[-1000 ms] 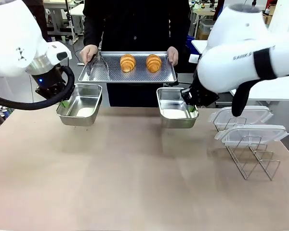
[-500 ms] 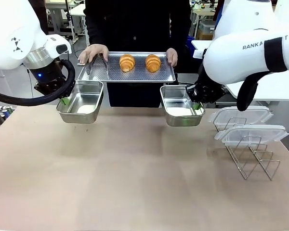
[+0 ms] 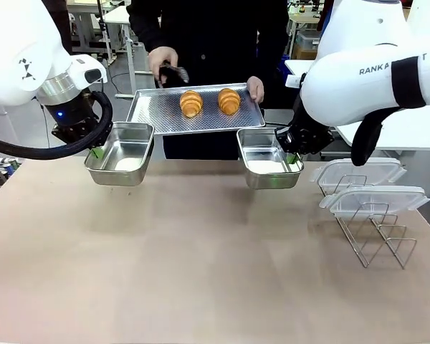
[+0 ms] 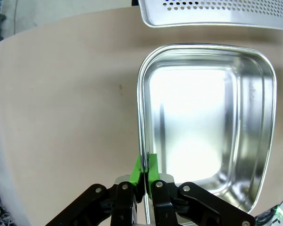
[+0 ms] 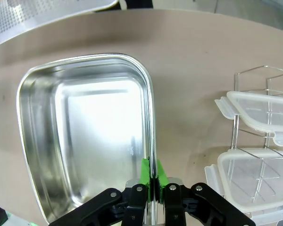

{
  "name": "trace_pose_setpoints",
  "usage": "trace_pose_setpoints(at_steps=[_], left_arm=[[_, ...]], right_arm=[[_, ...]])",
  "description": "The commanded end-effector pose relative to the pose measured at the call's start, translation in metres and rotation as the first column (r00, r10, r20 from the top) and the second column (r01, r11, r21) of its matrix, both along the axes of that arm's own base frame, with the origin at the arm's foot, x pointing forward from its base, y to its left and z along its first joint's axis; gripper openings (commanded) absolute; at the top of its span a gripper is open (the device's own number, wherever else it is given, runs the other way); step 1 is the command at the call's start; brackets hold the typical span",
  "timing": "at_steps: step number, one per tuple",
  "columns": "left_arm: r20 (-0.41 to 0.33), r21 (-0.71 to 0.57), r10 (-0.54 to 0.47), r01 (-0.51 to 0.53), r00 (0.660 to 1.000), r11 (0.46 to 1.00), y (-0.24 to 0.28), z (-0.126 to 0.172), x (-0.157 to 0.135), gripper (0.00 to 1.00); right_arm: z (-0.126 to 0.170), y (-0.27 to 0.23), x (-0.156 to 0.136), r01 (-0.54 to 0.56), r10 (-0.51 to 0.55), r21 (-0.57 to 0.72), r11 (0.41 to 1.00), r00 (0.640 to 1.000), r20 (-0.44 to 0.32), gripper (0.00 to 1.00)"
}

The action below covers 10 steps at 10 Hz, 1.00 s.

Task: Place the bread in airtight containers.
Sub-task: Once an object is inside an Airtight Container , place the container in the center of the table.

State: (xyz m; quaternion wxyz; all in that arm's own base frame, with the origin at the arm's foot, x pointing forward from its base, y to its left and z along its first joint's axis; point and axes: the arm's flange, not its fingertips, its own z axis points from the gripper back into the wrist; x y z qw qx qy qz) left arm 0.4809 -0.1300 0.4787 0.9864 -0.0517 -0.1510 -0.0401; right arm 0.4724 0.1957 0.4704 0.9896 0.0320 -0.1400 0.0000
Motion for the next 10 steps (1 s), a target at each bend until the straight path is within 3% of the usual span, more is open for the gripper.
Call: trace_pose_setpoints(at_steps=[1, 10], left_arm=[[0.018, -0.002, -0.003, 0.003, 1.0, 1.0, 0.0024, 0.0036, 0.0011, 0.0], [0.018, -0.002, -0.003, 0.003, 1.0, 1.0, 0.0024, 0.0036, 0.0011, 0.0]], right_arm=[[0.0027, -0.0011, 0.0001, 0.004, -0.004, 0.004, 1.0, 1.0, 0.005, 0.0], [0.0027, -0.0011, 0.0001, 0.004, -0.004, 0.004, 1.0, 1.0, 0.005, 0.0]])
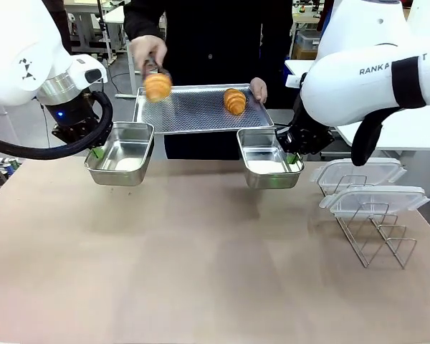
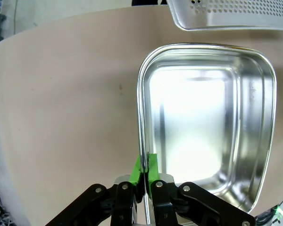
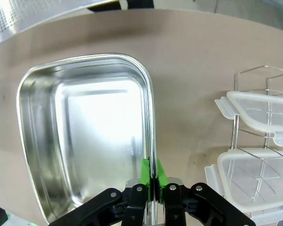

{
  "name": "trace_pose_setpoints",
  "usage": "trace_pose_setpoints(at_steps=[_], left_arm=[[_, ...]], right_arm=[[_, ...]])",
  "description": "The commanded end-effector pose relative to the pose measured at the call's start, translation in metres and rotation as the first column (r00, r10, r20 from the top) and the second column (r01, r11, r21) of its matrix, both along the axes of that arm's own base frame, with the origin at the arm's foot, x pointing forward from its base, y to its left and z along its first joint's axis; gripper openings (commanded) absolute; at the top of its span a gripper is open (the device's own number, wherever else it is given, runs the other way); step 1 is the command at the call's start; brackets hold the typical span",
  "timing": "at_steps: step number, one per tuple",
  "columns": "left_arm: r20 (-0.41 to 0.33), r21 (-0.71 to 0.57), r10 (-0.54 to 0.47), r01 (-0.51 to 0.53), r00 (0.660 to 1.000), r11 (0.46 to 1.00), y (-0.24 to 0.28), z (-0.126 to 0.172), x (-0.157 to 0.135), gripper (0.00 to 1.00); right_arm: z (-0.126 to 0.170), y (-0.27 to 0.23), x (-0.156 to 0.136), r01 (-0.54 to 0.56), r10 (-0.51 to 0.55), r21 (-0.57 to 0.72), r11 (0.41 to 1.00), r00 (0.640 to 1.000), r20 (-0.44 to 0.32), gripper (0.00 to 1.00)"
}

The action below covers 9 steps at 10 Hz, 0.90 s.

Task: Place the bread in airtight containers.
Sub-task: Once an object is inside an Airtight Container , place the container in the center of the table.

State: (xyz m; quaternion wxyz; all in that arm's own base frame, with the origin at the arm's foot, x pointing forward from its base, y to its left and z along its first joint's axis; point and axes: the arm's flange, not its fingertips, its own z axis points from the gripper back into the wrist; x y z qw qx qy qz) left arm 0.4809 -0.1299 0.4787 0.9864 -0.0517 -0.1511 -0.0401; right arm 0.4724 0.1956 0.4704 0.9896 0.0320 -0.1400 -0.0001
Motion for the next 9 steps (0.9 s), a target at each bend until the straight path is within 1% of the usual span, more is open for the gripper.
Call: trace_pose_setpoints(at_steps=[1, 9], left_arm=[[0.018, -0.002, -0.003, 0.003, 1.0, 1.0, 0.0023, 0.0036, 0.0011, 0.0], [0.018, -0.002, -0.003, 0.003, 1.0, 1.0, 0.0023, 0.0036, 0.0011, 0.0]], right_arm=[[0.0027, -0.0011, 0.0, 0.004, -0.004, 0.004, 1.0, 1.0, 0.005, 0.0], [0.0027, -0.0011, 0.0, 0.004, -0.004, 0.004, 1.0, 1.0, 0.005, 0.0]])
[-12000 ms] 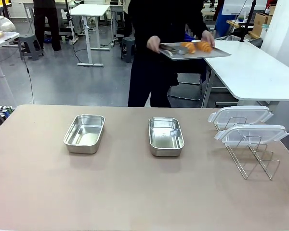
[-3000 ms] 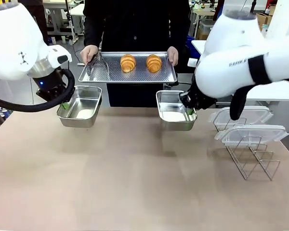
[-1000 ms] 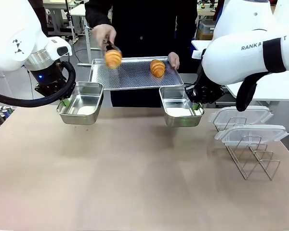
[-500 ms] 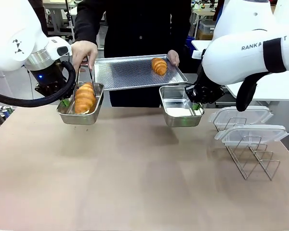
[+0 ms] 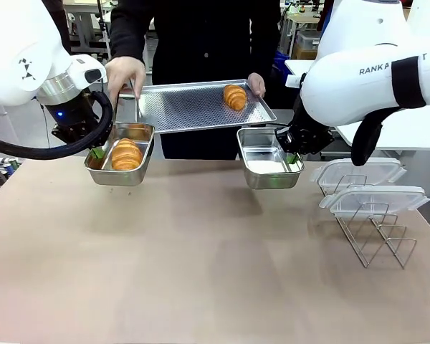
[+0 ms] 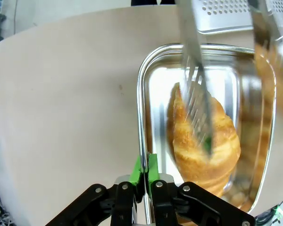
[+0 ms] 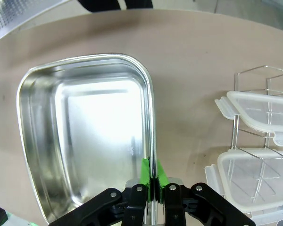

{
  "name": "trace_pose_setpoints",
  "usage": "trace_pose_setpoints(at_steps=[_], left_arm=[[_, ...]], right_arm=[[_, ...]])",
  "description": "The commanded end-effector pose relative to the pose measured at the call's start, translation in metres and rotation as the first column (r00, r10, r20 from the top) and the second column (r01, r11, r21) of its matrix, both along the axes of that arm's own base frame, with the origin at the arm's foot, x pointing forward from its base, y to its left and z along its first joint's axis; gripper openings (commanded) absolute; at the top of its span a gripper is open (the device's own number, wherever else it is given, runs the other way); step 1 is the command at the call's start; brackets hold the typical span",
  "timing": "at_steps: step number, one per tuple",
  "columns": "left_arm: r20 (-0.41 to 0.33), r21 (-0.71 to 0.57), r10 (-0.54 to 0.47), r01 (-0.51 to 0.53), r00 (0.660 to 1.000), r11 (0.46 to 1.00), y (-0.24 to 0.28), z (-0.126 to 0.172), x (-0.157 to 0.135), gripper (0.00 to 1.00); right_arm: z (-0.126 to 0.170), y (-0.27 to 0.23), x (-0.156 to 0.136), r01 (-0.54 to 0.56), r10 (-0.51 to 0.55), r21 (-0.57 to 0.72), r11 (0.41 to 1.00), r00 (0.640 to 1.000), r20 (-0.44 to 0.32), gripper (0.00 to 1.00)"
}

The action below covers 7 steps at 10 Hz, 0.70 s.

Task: Place the bread in airtight containers.
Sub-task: Once an object is inside an Airtight Container , place the container in the center of the table.

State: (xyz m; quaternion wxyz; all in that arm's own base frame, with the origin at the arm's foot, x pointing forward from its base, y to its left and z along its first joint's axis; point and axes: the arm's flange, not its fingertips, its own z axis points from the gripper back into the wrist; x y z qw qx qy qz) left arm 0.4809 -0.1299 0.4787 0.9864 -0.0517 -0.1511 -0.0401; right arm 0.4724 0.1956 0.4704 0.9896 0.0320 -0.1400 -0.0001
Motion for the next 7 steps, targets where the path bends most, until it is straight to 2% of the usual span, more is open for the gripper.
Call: trace_pose_setpoints(at_steps=[1, 7], left_arm=[[0.018, -0.003, -0.003, 0.003, 1.0, 1.0, 0.0023, 0.0036, 0.0011, 0.0], [0.018, -0.003, -0.003, 0.003, 1.0, 1.0, 0.0023, 0.0036, 0.0011, 0.0]], right_arm=[[0.0027, -0.001, 0.0, 0.004, -0.004, 0.004, 1.0, 1.0, 0.005, 0.0], [0.0027, -0.001, 0.0, 0.004, -0.004, 0.004, 1.0, 1.0, 0.005, 0.0]])
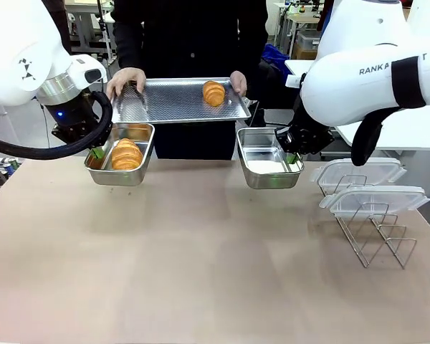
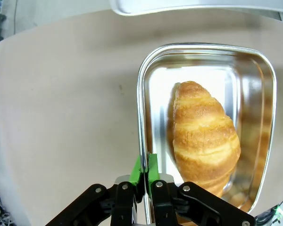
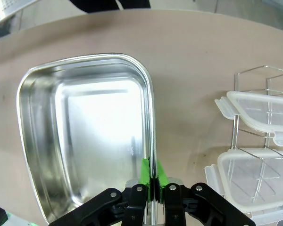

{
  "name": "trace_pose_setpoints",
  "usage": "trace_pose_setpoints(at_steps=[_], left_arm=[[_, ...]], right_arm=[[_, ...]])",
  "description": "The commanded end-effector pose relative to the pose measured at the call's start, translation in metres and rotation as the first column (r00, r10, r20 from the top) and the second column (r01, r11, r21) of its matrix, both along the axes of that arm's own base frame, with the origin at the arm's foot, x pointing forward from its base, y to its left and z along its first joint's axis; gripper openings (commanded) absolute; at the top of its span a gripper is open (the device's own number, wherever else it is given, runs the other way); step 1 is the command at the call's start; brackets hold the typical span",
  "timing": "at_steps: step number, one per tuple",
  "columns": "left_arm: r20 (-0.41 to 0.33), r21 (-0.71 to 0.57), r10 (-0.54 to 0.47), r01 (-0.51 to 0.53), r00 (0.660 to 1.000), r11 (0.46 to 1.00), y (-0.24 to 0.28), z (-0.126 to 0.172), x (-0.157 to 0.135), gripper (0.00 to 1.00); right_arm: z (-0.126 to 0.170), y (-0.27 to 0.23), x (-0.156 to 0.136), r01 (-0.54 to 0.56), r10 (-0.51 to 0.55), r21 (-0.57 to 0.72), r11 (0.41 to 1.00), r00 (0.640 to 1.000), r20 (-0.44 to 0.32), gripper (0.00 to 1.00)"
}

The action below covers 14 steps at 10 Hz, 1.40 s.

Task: Place the bread in airtight containers.
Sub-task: Once an object is inside an Airtight Container , place the container in the center of the table.

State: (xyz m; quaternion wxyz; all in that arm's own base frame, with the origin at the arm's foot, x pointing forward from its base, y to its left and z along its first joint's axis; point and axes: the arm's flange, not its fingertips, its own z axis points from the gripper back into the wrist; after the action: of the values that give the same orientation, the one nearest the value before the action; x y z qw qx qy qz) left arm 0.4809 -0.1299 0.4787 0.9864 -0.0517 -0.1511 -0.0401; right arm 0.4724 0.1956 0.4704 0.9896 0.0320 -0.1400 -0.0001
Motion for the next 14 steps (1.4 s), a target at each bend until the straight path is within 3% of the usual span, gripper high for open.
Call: trace_pose_setpoints(at_steps=[1, 10, 11, 14], left_arm=[[0.018, -0.003, -0.003, 0.003, 1.0, 1.0, 0.002, 0.004, 0.001, 0.0], [0.018, -0.003, -0.003, 0.003, 1.0, 1.0, 0.002, 0.004, 0.001, 0.0], [0.0, 0.0, 0.0, 0.0, 1.0, 1.0, 0.0, 0.0, 0.0, 0.05], [-0.052, 0.002, 0.039, -0.039, 0.998, 0.999, 0.023, -0.034, 0.005, 0.05]], right_arm=[[0.003, -0.001, 0.0, 0.004, -0.004, 0.004, 1.0, 1.0, 0.005, 0.0], [0.003, -0.001, 0.0, 0.004, -0.004, 0.004, 1.0, 1.0, 0.005, 0.0], [0.003, -0.001, 0.0, 0.004, -0.004, 0.004, 1.0, 1.0, 0.005, 0.0], [0.003, -0.001, 0.0, 0.004, -0.004, 0.004, 1.0, 1.0, 0.005, 0.0]])
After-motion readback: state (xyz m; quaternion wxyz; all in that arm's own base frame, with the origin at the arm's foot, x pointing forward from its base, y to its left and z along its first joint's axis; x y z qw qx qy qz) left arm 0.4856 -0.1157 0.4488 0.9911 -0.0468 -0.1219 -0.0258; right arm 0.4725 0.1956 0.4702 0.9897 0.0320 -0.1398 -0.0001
